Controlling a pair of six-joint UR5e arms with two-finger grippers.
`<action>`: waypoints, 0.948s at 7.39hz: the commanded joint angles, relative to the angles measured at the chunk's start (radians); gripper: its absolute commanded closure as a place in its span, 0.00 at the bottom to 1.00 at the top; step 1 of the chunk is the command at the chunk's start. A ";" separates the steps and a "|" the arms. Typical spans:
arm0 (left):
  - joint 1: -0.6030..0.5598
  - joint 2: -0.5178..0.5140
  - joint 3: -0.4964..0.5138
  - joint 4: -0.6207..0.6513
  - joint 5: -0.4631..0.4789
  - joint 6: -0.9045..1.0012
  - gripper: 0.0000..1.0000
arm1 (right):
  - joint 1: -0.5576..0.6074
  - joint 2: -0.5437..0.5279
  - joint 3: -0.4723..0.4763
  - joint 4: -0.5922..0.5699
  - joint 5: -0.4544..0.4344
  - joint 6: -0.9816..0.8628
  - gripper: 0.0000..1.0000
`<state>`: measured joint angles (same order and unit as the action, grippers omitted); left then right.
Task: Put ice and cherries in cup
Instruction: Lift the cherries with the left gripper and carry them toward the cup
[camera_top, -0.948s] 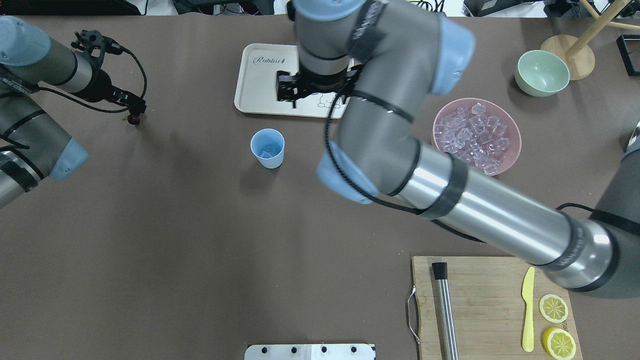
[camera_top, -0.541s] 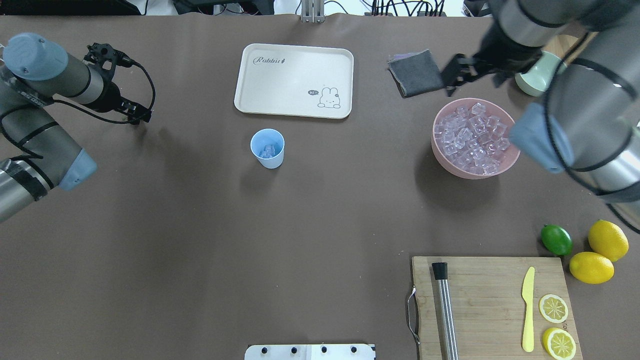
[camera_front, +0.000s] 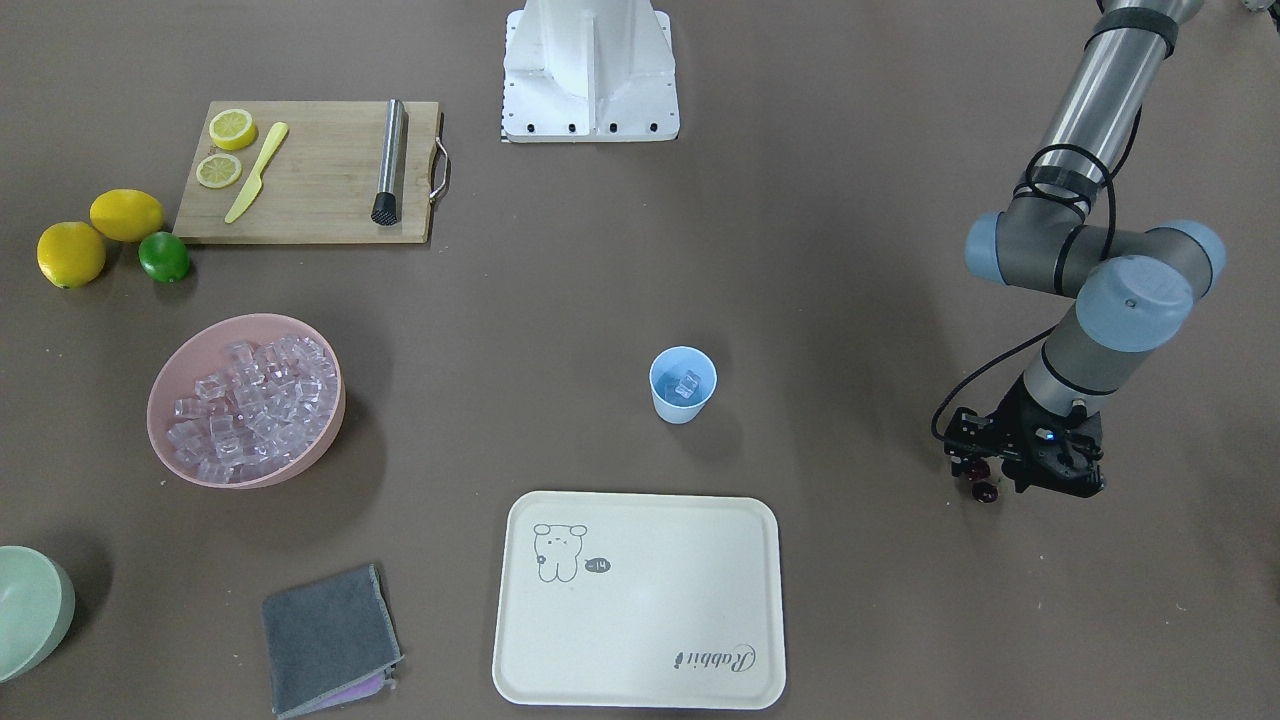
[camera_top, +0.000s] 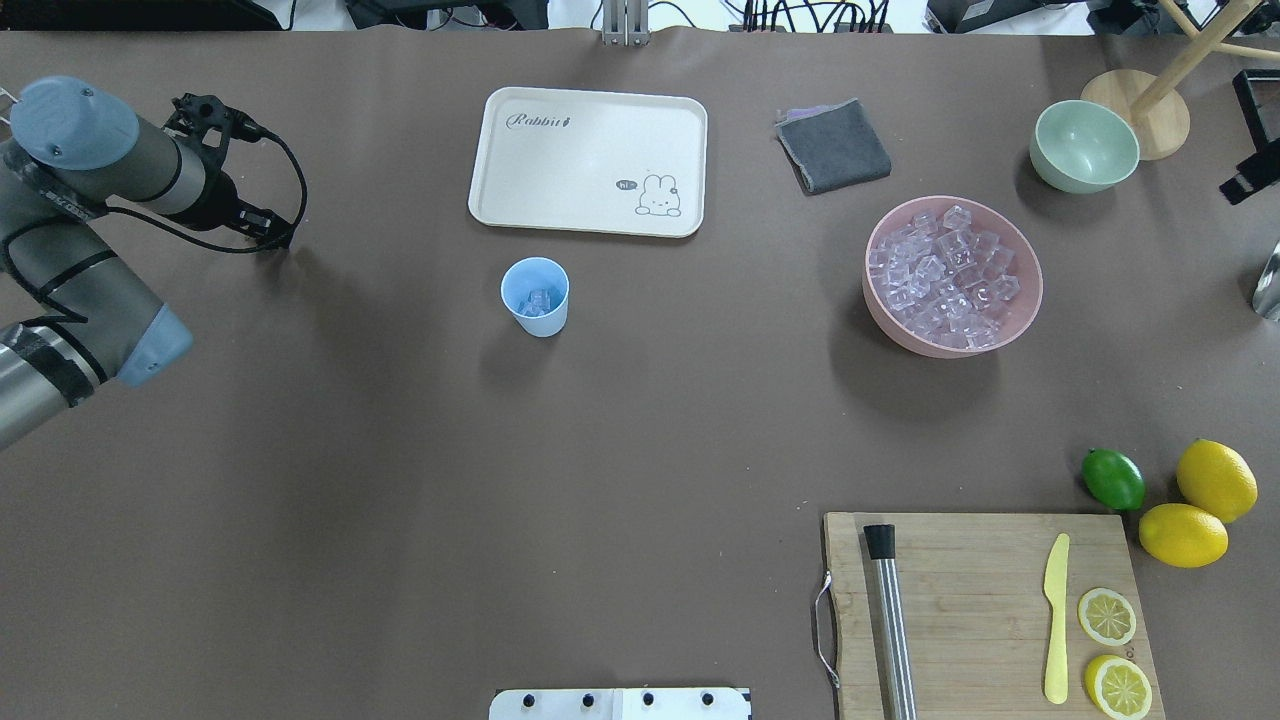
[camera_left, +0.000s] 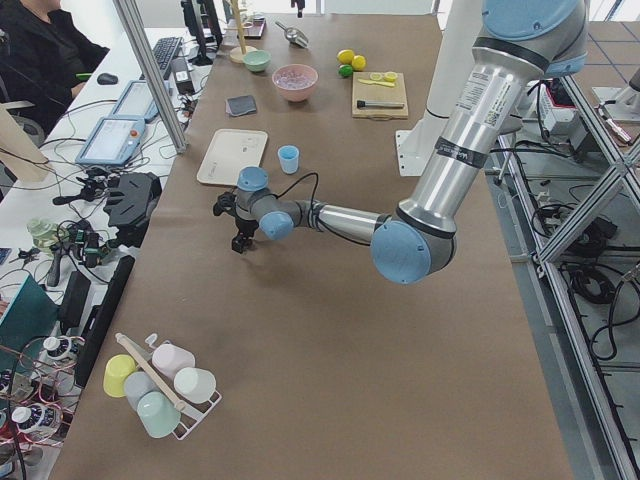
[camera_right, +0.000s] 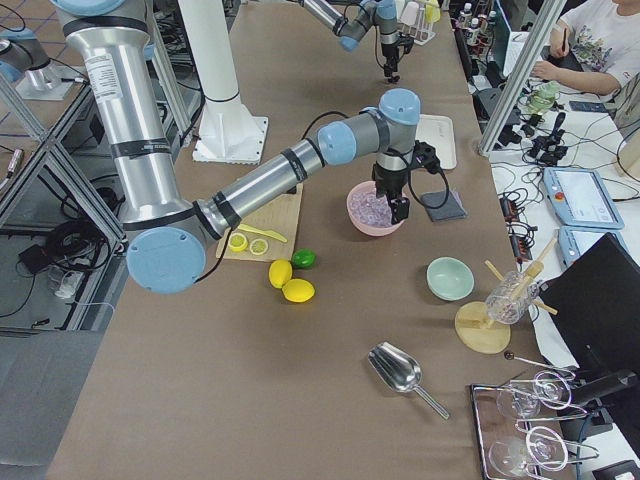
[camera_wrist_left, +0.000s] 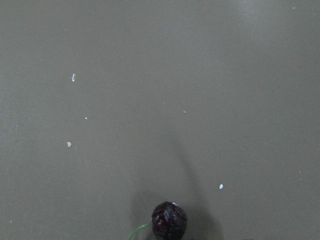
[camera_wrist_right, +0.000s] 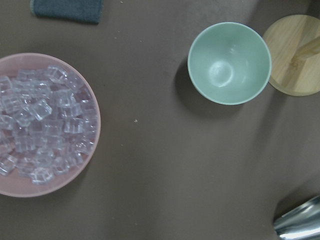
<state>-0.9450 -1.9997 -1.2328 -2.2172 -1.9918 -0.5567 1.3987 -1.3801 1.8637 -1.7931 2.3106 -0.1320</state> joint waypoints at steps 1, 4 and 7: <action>-0.003 0.001 0.001 0.002 0.001 0.000 0.51 | 0.182 -0.005 -0.175 -0.006 0.108 -0.348 0.01; -0.011 -0.004 -0.004 0.010 -0.001 -0.026 0.78 | 0.201 -0.014 -0.228 -0.006 -0.029 -0.394 0.01; -0.014 -0.011 -0.010 0.013 -0.004 -0.072 0.93 | 0.200 -0.034 -0.309 0.029 -0.028 -0.414 0.01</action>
<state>-0.9570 -2.0067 -1.2396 -2.2067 -1.9946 -0.6190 1.5991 -1.4089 1.5919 -1.7850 2.2857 -0.5380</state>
